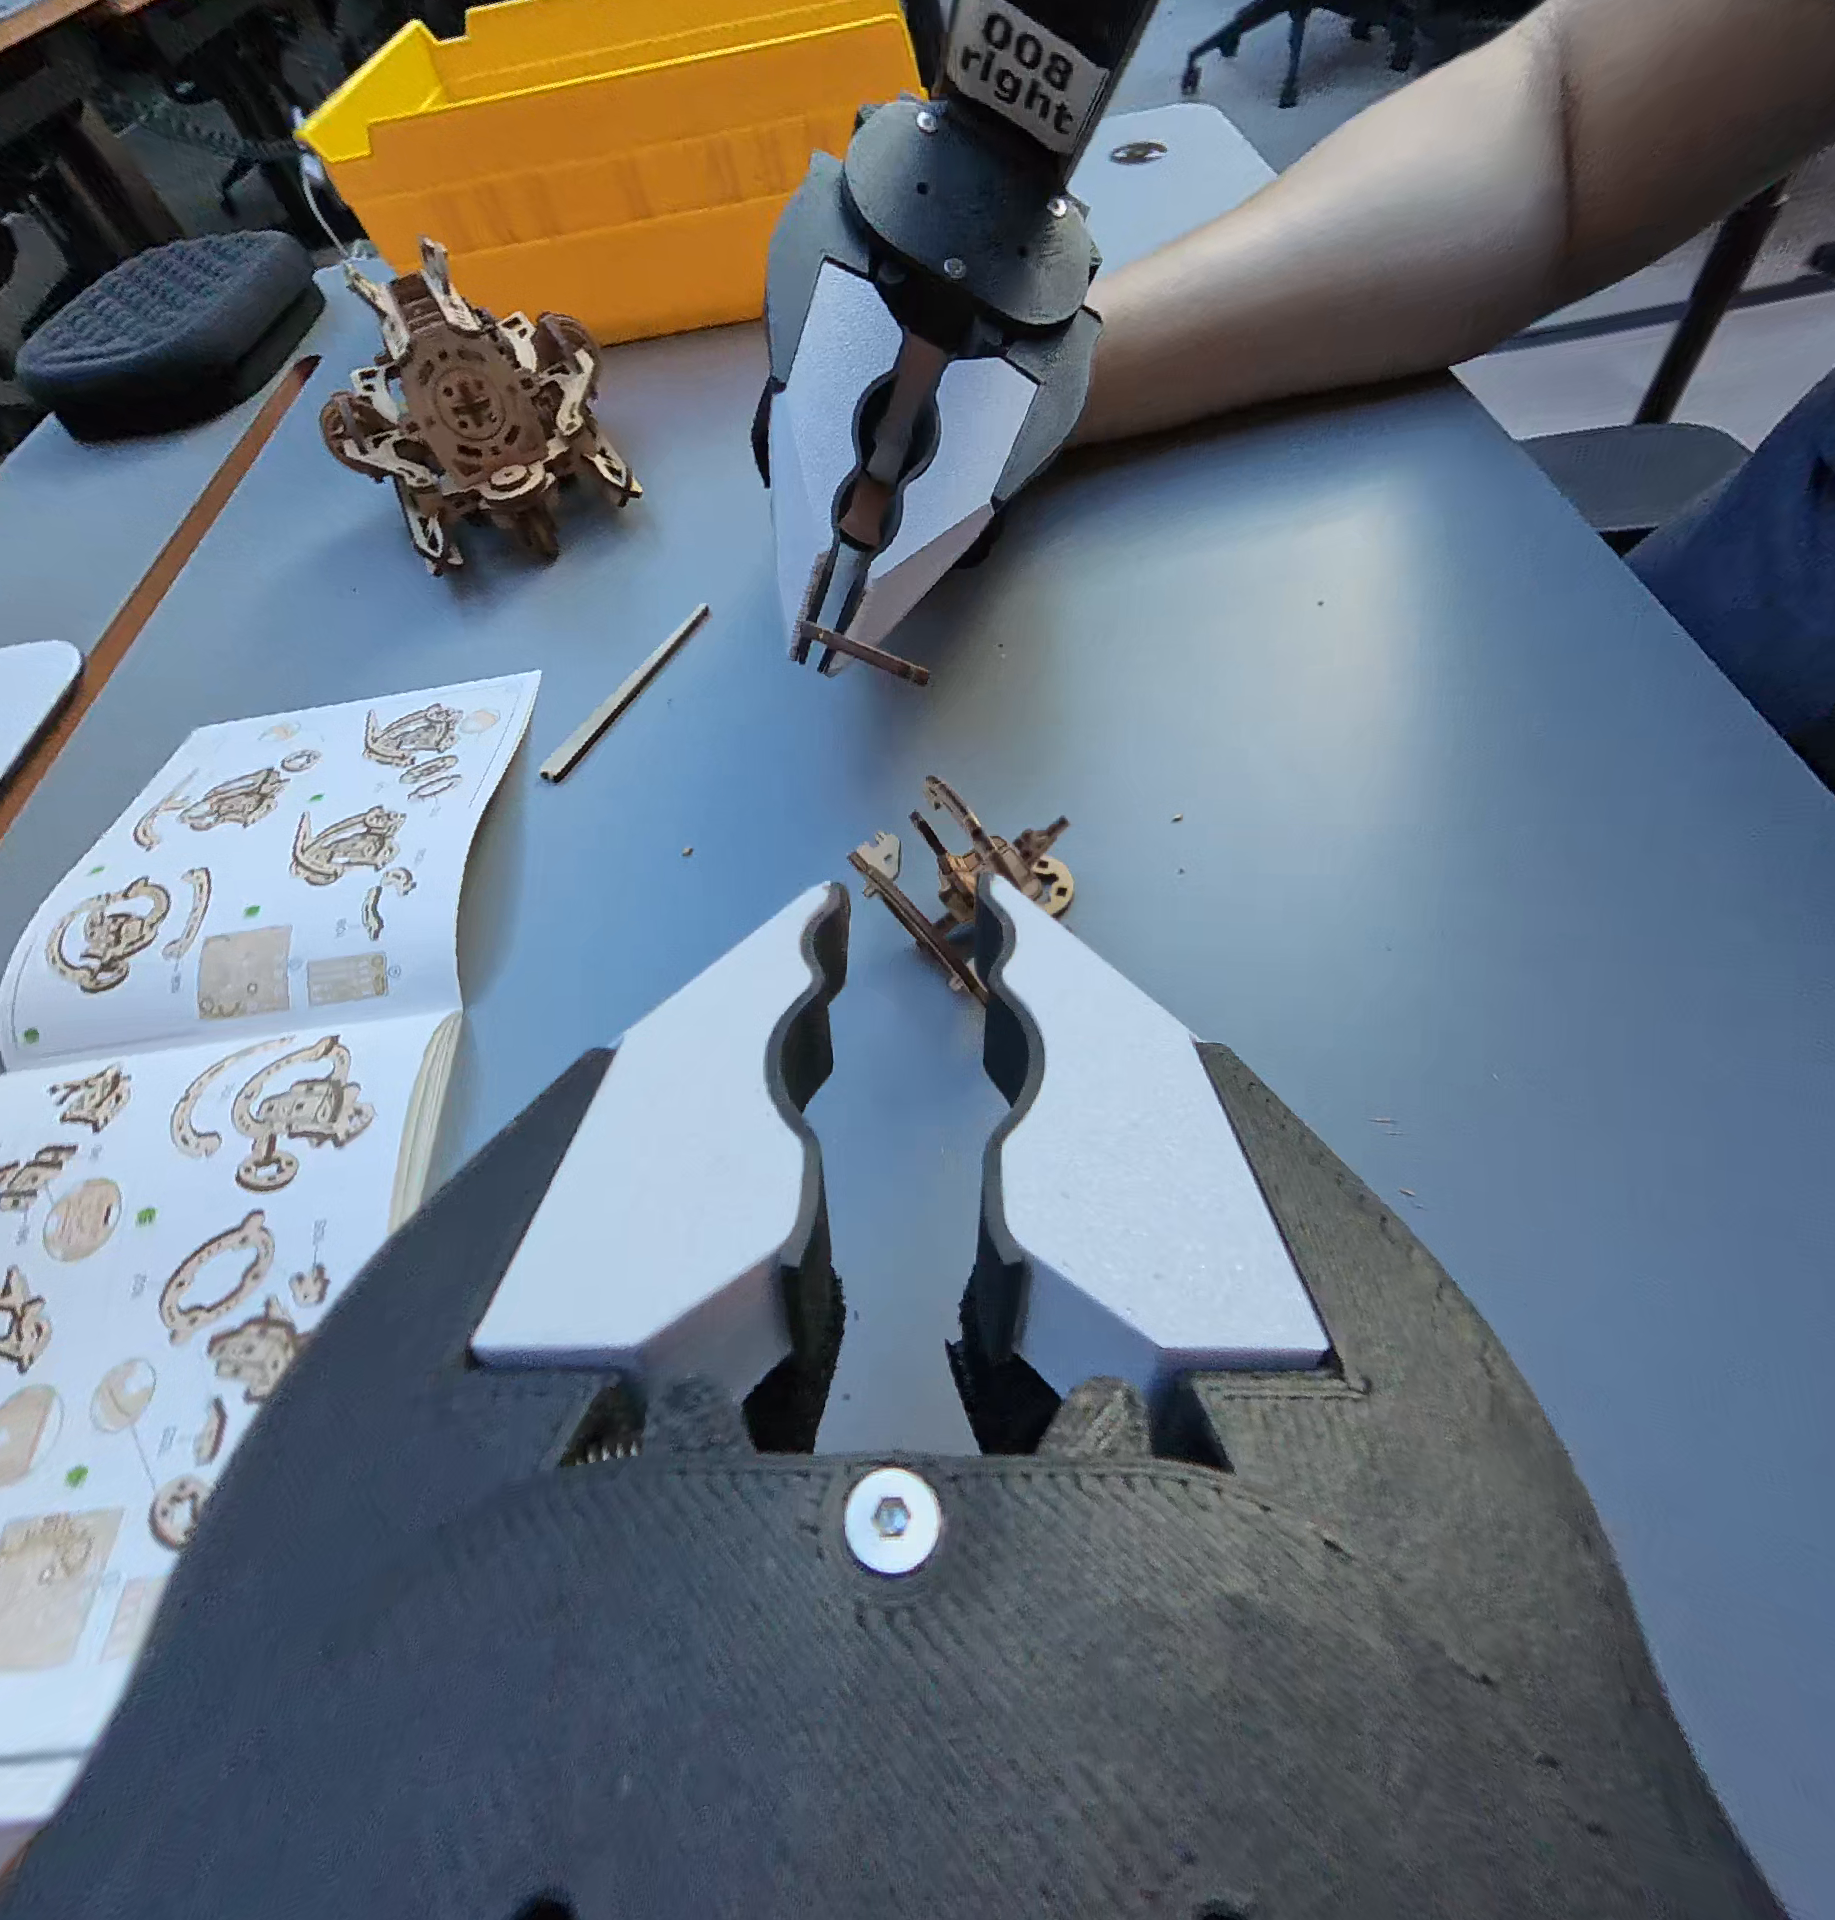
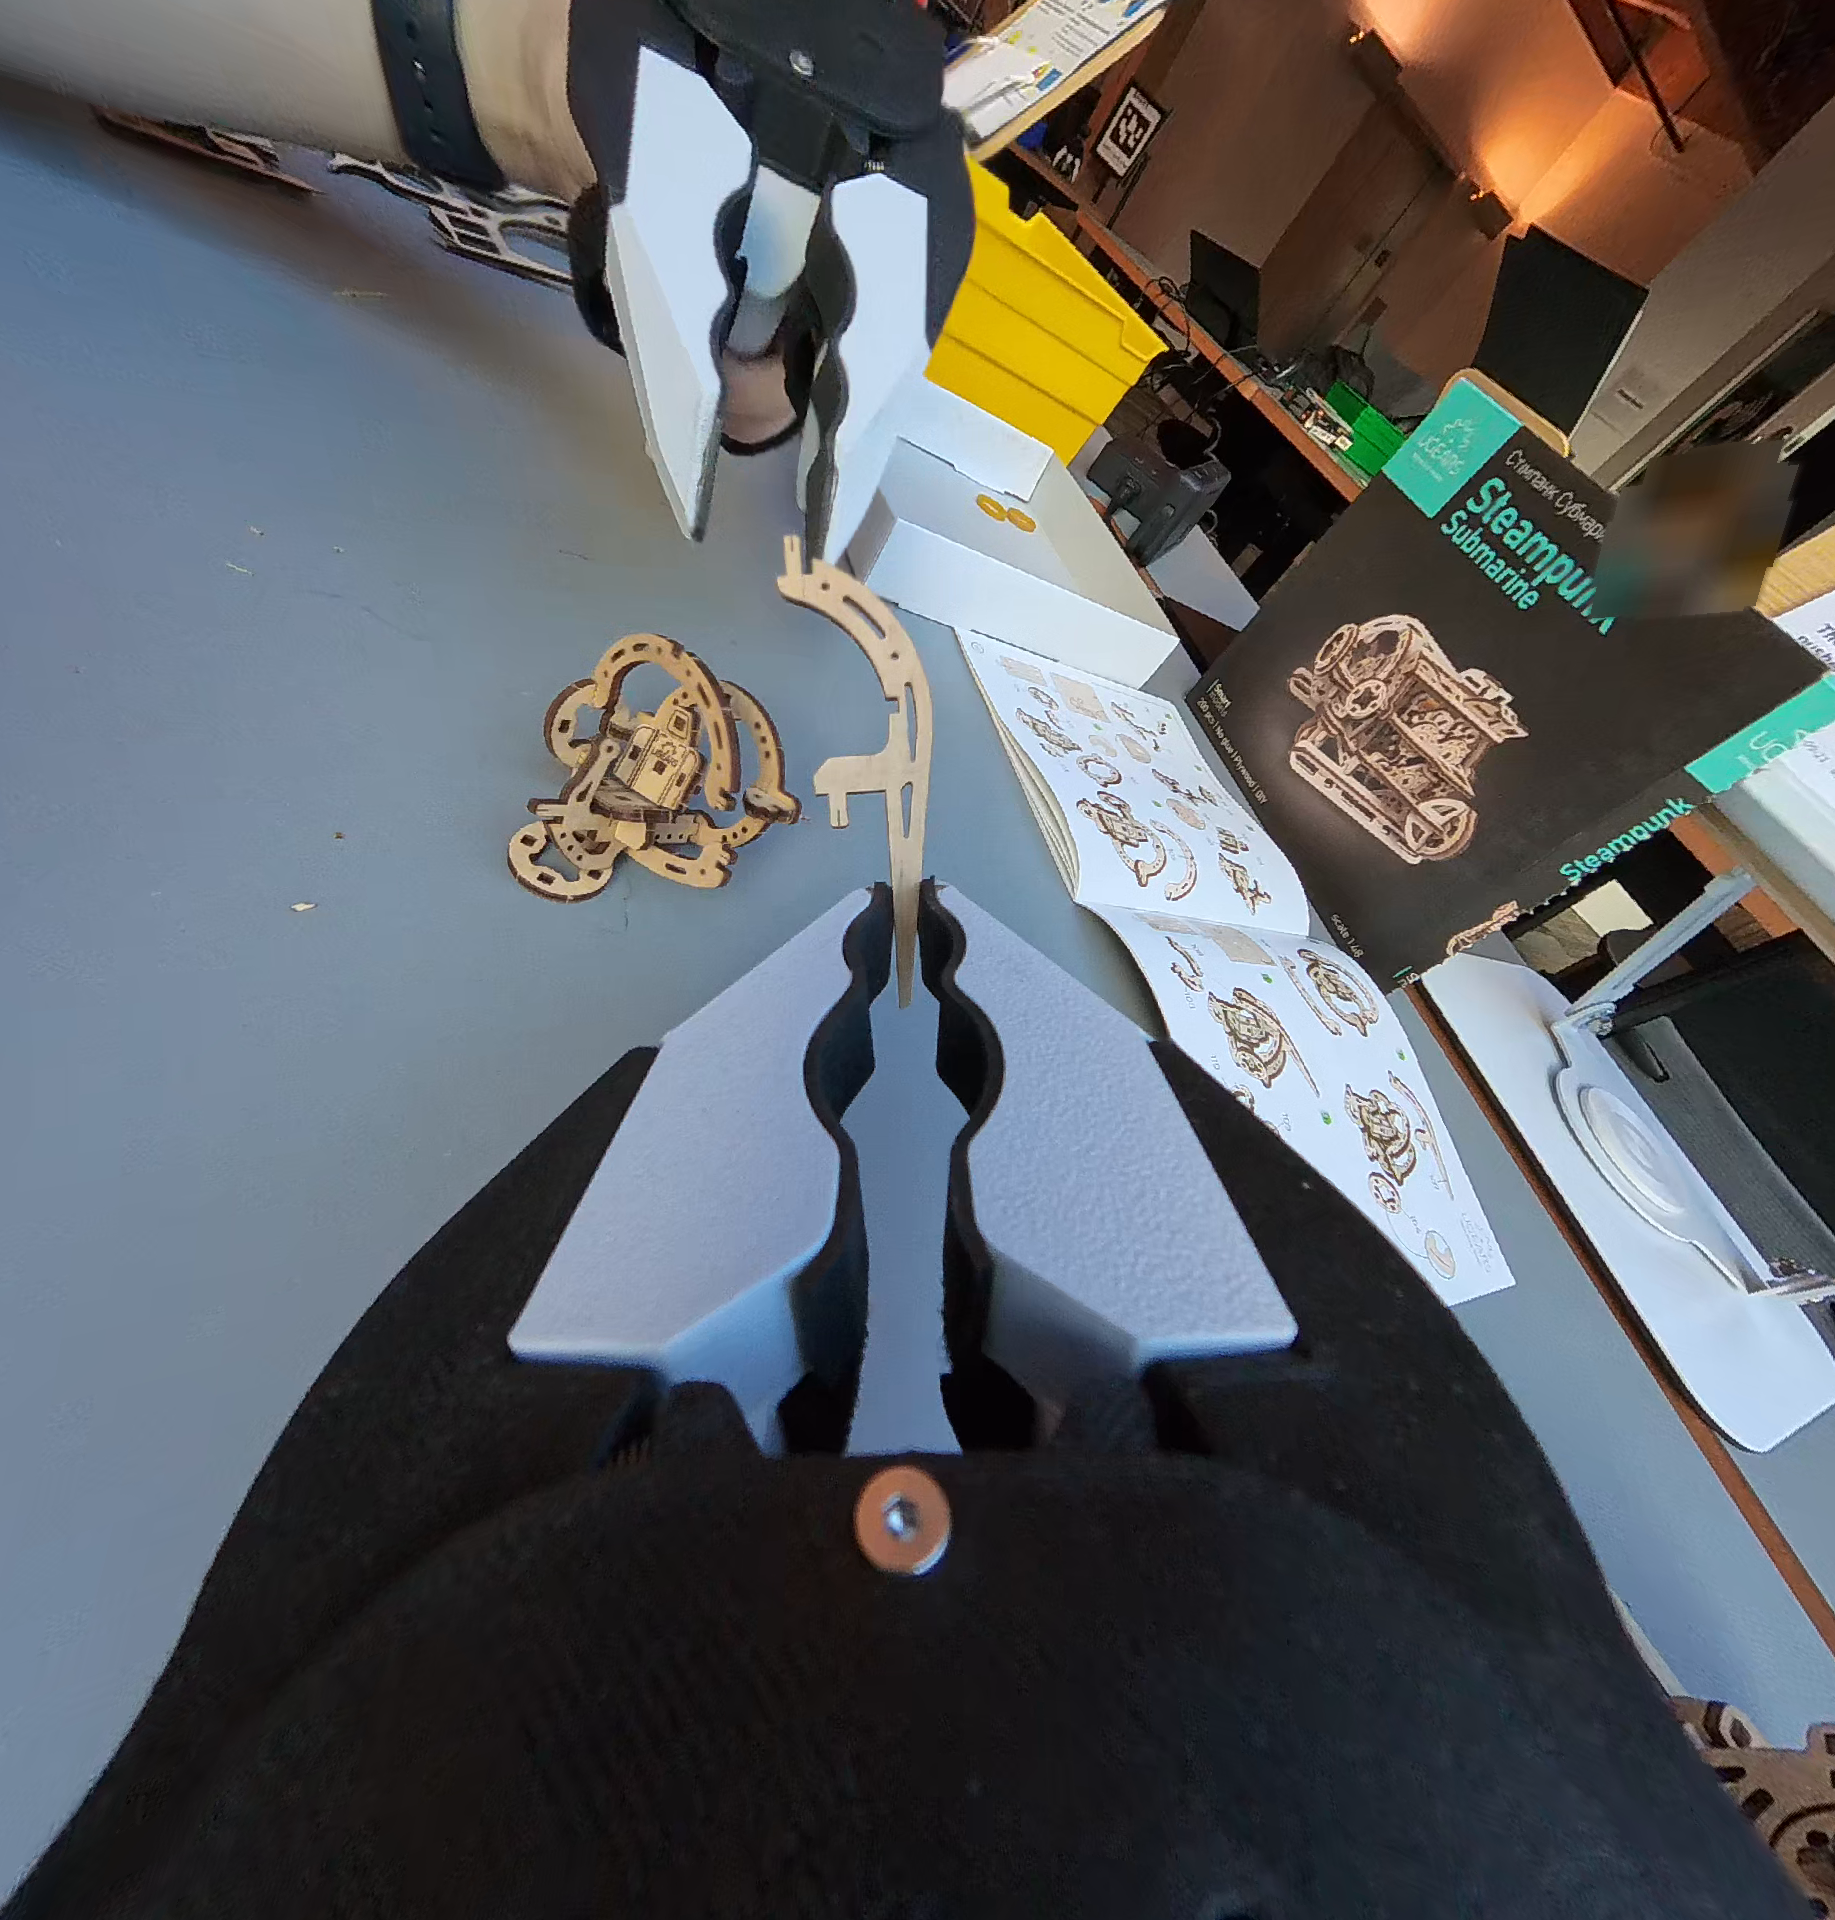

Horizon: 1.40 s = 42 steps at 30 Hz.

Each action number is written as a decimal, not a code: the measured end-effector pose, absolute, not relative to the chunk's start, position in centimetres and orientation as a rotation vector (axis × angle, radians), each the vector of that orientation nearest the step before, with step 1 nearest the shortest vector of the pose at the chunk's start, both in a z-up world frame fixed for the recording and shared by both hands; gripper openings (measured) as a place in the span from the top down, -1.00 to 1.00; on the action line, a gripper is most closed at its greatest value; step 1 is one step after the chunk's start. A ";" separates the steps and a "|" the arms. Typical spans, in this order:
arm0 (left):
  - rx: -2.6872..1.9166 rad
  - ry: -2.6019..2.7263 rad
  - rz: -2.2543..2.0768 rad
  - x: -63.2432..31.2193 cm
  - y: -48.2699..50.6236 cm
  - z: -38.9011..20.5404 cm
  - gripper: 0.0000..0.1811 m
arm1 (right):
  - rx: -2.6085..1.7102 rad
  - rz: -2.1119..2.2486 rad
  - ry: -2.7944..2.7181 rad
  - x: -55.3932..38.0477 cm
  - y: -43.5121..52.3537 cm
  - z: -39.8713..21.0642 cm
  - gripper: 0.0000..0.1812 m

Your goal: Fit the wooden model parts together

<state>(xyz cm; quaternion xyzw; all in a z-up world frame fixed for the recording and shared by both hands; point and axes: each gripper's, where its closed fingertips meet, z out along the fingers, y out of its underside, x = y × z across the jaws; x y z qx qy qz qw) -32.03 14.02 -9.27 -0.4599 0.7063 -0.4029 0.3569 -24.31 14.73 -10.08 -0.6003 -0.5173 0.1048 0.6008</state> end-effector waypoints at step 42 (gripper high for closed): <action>-0.739 1.616 -1.613 -30.7 6.3 3.7 0.80 | -0.994 1.827 -0.976 -31.7 5.9 1.6 0.97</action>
